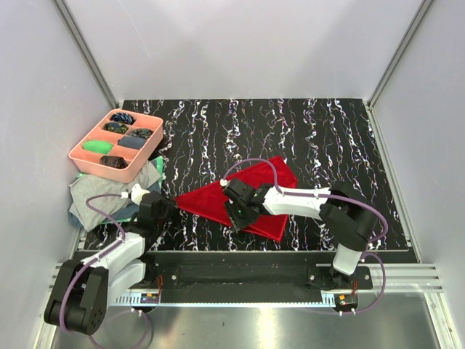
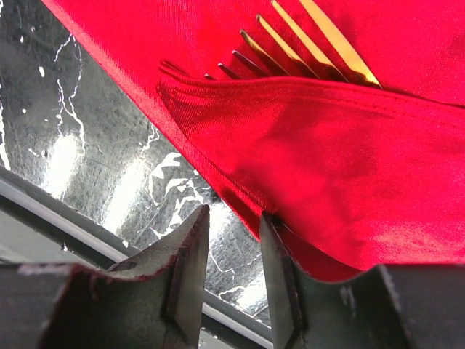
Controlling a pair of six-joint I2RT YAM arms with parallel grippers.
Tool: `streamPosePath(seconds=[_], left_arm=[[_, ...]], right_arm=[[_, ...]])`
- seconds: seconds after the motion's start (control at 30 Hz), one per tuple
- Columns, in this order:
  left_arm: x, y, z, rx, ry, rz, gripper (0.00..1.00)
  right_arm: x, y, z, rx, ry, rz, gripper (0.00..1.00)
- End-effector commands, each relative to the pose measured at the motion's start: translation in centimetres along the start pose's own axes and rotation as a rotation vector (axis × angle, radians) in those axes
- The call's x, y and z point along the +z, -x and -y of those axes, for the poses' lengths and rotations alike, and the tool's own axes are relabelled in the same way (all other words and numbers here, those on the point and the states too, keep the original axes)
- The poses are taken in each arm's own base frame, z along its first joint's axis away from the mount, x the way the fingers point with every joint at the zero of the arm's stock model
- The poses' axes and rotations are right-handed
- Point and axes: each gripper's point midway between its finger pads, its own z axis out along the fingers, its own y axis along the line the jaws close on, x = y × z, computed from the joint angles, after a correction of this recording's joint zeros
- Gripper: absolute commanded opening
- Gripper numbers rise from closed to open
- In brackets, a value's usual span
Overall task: Fold the napkin, place the utensils inside, and roll it up
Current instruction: Fold the napkin
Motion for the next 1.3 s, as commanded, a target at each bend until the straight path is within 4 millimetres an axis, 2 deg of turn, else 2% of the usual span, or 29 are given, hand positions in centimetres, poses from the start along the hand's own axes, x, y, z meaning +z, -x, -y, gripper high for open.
streamPosePath(seconds=[0.0, 0.1, 0.23, 0.4, 0.6, 0.7, 0.8, 0.83, 0.9, 0.93, 0.97, 1.03, 1.07, 1.1, 1.17, 1.2, 1.27], left_arm=[[0.4, 1.0, 0.4, 0.049, 0.009, 0.034, 0.24], [0.4, 1.0, 0.5, 0.059, 0.004, 0.032, 0.21], [0.4, 0.8, 0.6, 0.086, -0.012, 0.025, 0.0], [0.2, 0.4, 2.0, 0.12, -0.083, -0.001, 0.0], [-1.7, 1.5, 6.3, 0.163, -0.229, 0.037, 0.0], [-3.7, 2.9, 10.1, 0.183, -0.343, 0.071, 0.0], [-5.4, 2.7, 13.3, 0.206, -0.438, 0.062, 0.0], [-5.7, 2.6, 14.1, 0.213, -0.458, 0.062, 0.0], [-6.7, 1.4, 16.3, 0.243, -0.52, 0.033, 0.0], [-7.1, 1.1, 17.5, 0.246, -0.559, 0.029, 0.0], [-7.8, 0.0, 18.5, 0.263, -0.6, 0.001, 0.0], [-8.3, -1.0, 20.8, 0.279, -0.665, -0.017, 0.0], [-8.9, -2.1, 21.8, 0.306, -0.705, -0.038, 0.0], [-8.8, -2.8, 22.6, 0.326, -0.717, -0.053, 0.0], [-10.2, -4.6, 24.8, 0.377, -0.813, -0.08, 0.0], [-10.1, -5.4, 25.7, 0.398, -0.825, -0.095, 0.0], [-11.4, -7.2, 27.2, 0.438, -0.896, -0.122, 0.0]], right_arm=[[-0.7, -1.7, 0.0, -0.007, 0.006, -0.056, 0.43], [-1.0, -1.3, -0.4, -0.009, 0.022, -0.046, 0.44], [-1.4, -0.9, -1.4, -0.026, 0.069, -0.044, 0.5], [-2.9, 0.4, -3.4, -0.063, 0.16, -0.015, 0.61], [-6.7, 3.1, -6.4, -0.089, 0.278, 0.073, 0.72], [-8.4, 4.8, -6.6, -0.082, 0.281, 0.14, 0.77], [-9.2, 6.4, -4.3, -0.001, 0.233, 0.191, 0.78], [-9.6, 7.6, -2.2, 0.052, 0.204, 0.222, 0.77], [-9.6, 8.0, 0.4, 0.104, 0.16, 0.236, 0.77], [-9.9, 8.2, 1.9, 0.129, 0.127, 0.259, 0.78], [-10.2, 8.9, 4.0, 0.169, 0.092, 0.285, 0.78], [-10.7, 9.0, 6.1, 0.205, 0.05, 0.305, 0.77], [-11.0, 9.2, 7.4, 0.231, 0.031, 0.317, 0.78], [-11.1, 9.0, 8.0, 0.245, 0.013, 0.319, 0.78], [-11.6, 8.5, 9.7, 0.283, -0.041, 0.34, 0.78], [-11.6, 8.1, 10.2, 0.3, -0.057, 0.341, 0.79], [-11.6, 7.2, 10.6, 0.322, -0.06, 0.336, 0.79]])
